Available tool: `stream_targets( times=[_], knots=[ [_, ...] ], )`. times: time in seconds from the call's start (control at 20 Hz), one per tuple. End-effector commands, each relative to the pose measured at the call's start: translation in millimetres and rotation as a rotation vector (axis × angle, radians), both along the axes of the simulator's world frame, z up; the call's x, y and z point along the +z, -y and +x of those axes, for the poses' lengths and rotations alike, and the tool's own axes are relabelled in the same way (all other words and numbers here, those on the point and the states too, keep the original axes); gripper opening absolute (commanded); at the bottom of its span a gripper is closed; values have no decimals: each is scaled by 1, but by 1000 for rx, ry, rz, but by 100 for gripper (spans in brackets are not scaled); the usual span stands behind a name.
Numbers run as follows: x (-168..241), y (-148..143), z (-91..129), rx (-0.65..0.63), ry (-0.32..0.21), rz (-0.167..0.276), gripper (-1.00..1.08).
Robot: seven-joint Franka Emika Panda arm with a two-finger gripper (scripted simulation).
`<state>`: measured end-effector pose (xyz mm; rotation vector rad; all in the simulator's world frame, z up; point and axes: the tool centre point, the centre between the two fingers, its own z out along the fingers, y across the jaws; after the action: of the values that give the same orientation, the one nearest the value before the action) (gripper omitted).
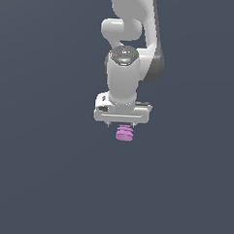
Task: Pick up the object and move it to a goal position.
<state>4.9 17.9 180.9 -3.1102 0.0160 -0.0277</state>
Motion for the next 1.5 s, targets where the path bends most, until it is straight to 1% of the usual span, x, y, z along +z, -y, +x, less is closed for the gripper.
stream_targets(
  times=[0.0, 0.15, 0.45, 0.8, 1.1, 1.45],
  knots=[
    [0, 0, 0, 0, 0, 0, 100],
    [-2, 3, -2, -5, -8, 0, 100],
    [-10, 18, -11, -39, -51, -1, 100],
    [-11, 17, -12, -30, -50, -2, 100],
    [-14, 16, -13, 34, -48, -4, 100],
    [-20, 13, -16, 177, -43, -9, 100]
  ],
)
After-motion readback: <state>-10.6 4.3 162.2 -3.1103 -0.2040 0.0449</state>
